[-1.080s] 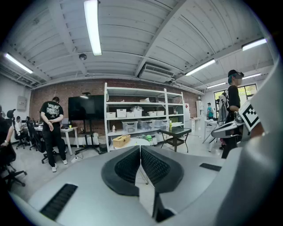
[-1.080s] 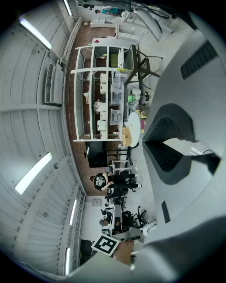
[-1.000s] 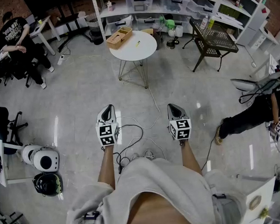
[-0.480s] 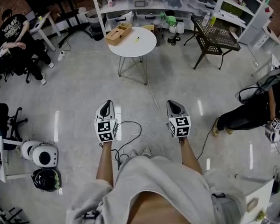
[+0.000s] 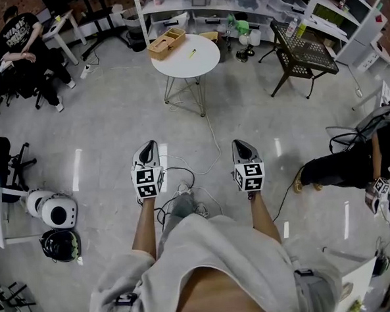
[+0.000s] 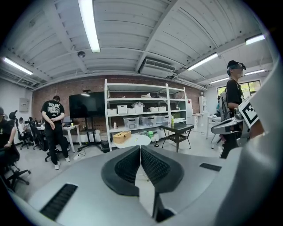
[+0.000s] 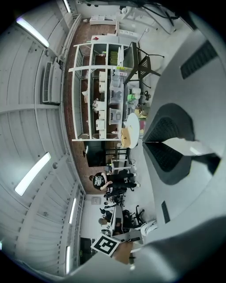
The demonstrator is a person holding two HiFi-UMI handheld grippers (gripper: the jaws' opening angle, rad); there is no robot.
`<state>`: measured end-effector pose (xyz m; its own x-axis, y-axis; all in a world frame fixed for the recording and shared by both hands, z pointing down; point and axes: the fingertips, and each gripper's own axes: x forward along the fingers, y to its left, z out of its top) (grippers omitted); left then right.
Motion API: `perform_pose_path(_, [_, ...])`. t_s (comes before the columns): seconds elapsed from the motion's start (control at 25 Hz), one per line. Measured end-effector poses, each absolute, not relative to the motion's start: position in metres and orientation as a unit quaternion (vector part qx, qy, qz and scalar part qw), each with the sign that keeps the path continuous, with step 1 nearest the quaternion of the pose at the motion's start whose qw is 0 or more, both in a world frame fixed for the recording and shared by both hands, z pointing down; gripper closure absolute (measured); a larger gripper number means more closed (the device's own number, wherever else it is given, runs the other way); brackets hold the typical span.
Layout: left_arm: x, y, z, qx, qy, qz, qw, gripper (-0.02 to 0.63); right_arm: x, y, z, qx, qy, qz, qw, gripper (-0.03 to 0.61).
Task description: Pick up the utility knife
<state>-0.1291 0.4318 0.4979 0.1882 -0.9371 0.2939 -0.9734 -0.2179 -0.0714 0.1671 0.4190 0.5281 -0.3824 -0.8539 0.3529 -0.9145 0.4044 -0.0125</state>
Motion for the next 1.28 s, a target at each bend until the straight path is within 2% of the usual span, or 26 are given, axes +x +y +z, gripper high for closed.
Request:
perform_pose_path(0.44, [-0.126, 0.356, 0.51, 0.774, -0.614, 0.136, 0.069, 0.591, 0.16, 0.351, 0.535, 0.534, -0.825, 0.1, 0.153, 0.546])
perform_pose_path(1.28, [-0.162, 0.086, 0.499, 0.805, -0.578, 0.119, 0.063, 0.591, 0.114, 0.096, 0.512, 0.566, -0.806, 0.092, 0.144, 0.546])
